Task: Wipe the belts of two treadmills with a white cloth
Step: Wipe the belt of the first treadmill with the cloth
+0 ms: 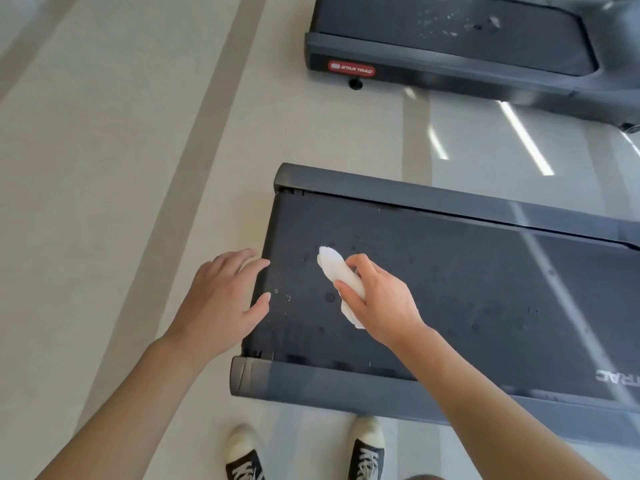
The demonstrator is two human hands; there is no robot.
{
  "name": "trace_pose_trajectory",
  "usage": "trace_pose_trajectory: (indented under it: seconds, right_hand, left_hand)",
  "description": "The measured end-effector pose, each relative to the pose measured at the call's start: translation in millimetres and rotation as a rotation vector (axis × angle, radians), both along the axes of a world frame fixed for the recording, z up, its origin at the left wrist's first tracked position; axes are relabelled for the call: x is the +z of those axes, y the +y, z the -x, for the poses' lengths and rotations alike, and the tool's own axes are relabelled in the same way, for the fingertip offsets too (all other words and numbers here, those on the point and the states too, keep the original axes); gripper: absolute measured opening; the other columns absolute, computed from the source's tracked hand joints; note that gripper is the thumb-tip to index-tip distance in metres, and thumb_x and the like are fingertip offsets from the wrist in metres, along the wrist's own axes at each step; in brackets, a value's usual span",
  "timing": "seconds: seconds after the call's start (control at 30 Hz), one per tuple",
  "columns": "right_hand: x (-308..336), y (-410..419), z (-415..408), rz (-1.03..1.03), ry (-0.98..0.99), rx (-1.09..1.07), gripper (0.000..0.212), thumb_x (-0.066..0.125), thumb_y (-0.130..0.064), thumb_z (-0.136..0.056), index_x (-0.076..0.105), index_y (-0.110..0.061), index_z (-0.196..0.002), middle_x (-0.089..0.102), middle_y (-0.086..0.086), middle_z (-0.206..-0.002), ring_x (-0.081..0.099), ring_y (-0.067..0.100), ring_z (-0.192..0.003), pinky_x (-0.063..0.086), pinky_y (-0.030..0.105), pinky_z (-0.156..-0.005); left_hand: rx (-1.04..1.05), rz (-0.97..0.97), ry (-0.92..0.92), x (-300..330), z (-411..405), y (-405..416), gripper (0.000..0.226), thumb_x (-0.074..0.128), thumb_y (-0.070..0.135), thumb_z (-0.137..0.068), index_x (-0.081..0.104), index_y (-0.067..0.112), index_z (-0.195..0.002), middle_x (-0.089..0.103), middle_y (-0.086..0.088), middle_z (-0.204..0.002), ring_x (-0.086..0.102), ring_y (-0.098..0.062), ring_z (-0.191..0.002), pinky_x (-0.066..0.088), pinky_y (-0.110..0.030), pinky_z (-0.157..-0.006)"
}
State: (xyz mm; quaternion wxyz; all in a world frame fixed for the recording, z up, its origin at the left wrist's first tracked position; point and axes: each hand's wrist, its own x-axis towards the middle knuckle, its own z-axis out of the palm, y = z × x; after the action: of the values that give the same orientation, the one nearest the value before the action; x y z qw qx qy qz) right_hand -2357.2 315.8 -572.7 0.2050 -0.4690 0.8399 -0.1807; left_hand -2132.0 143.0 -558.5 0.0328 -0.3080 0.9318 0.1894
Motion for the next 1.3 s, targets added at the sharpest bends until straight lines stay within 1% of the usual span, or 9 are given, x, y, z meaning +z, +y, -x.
trace_pose_trajectory:
  seconds: [0.13, 0.37, 0.5, 0.63, 0.7, 0.9, 1.07, 1.2, 1.3]
  right_hand:
    - [-83.6, -29.5, 11.3, 0.027, 0.069, 0.076, 0.024, 0.047, -0.048, -0.102, 0.048, -0.029, -0.116, 0.058, -0.017, -0.102, 0.056, 0.013, -0.079, 0.052, 0.036, -0.066]
    - [-221.1, -79.3, 23.1, 0.053, 0.192, 0.289, 0.026, 0.048, -0.047, -0.102, 0.054, -0.027, -0.117, 0.058, -0.014, -0.098, 0.05, 0.012, -0.076, 0.044, 0.033, -0.06]
    - [-279.1, -107.8, 28.5, 0.036, 0.271, 0.394, 0.032, 0.043, -0.052, -0.103, 0.056, -0.024, -0.114, 0.055, -0.01, -0.091, 0.046, 0.014, -0.072, 0.047, 0.035, -0.061]
    - [-317.7, -135.8, 35.5, -0.005, 0.366, 0.495, 0.037, 0.036, -0.057, -0.103, 0.053, -0.026, -0.112, 0.056, -0.009, -0.093, 0.053, 0.018, -0.074, 0.048, 0.036, -0.064]
    - [-328.1, -150.2, 39.9, -0.014, 0.389, 0.502, 0.035, 0.037, -0.056, -0.103, 0.053, -0.026, -0.112, 0.057, -0.009, -0.094, 0.056, 0.019, -0.076, 0.049, 0.036, -0.065]
    - [-362.5, -193.2, 52.4, -0.031, 0.358, 0.366, 0.033, 0.043, -0.059, -0.099, 0.059, -0.034, -0.112, 0.06, -0.012, -0.095, 0.06, 0.016, -0.083, 0.049, 0.034, -0.068]
    - [-404.4, -218.0, 53.2, -0.074, 0.365, 0.305, 0.032, 0.045, -0.057, -0.098, 0.06, -0.029, -0.104, 0.058, -0.009, -0.091, 0.059, 0.019, -0.08, 0.049, 0.035, -0.066]
    - [-447.7, -206.0, 20.3, 0.071, 0.362, 0.232, 0.031, 0.055, -0.045, -0.095, 0.046, -0.019, -0.082, 0.051, -0.005, -0.079, 0.052, 0.022, -0.068, 0.042, 0.034, -0.056]
    - [-459.5, -185.2, -8.0, 0.185, 0.381, 0.309, 0.033, 0.058, -0.045, -0.092, 0.051, -0.015, -0.079, 0.051, -0.005, -0.076, 0.05, 0.021, -0.067, 0.04, 0.033, -0.052]
  left_hand:
    - [-0.013, -0.003, 0.021, -87.7, 3.4, -22.4, 0.061, 0.038, 0.052, -0.093, 0.06, 0.023, -0.142, 0.054, 0.001, -0.151, 0.048, -0.023, -0.139, 0.041, -0.046, -0.115]
    - [-0.092, -0.015, 0.012, -228.5, -0.2, -56.2, 0.063, 0.036, 0.057, -0.094, 0.057, 0.027, -0.146, 0.052, 0.005, -0.152, 0.045, -0.019, -0.142, 0.035, -0.041, -0.12]
    - [-0.133, -0.008, -0.032, -292.1, -7.2, -77.1, 0.065, 0.034, 0.061, -0.094, 0.052, 0.031, -0.149, 0.048, 0.01, -0.155, 0.042, -0.016, -0.144, 0.032, -0.039, -0.122]
    - [-0.187, 0.003, -0.039, -342.3, -16.9, -88.9, 0.067, 0.035, 0.064, -0.094, 0.052, 0.03, -0.149, 0.048, 0.011, -0.153, 0.042, -0.015, -0.143, 0.033, -0.038, -0.121]
    - [-0.189, -0.005, -0.041, -359.9, -21.7, -91.8, 0.067, 0.035, 0.065, -0.093, 0.052, 0.03, -0.149, 0.049, 0.01, -0.153, 0.043, -0.015, -0.143, 0.033, -0.038, -0.121]
    - [-0.21, -0.074, -0.092, -405.8, -44.0, -73.5, 0.065, 0.039, 0.064, -0.093, 0.049, 0.034, -0.15, 0.047, 0.011, -0.153, 0.042, -0.016, -0.143, 0.033, -0.044, -0.121]
    - [-0.174, -0.071, -0.126, -426.6, -63.2, -77.2, 0.067, 0.053, 0.065, -0.094, 0.042, 0.037, -0.154, 0.038, 0.013, -0.161, 0.032, -0.015, -0.149, 0.029, -0.045, -0.123]
    - [-0.205, -0.085, -0.149, -436.9, -59.7, -76.5, 0.064, 0.064, 0.056, -0.096, 0.045, 0.038, -0.154, 0.028, 0.017, -0.168, 0.02, -0.016, -0.156, 0.022, -0.047, -0.126]
    - [-0.204, -0.073, -0.171, -438.9, -53.0, -77.8, 0.062, 0.068, 0.049, -0.096, 0.048, 0.036, -0.152, 0.029, 0.018, -0.168, 0.019, -0.015, -0.157, 0.022, -0.046, -0.126]
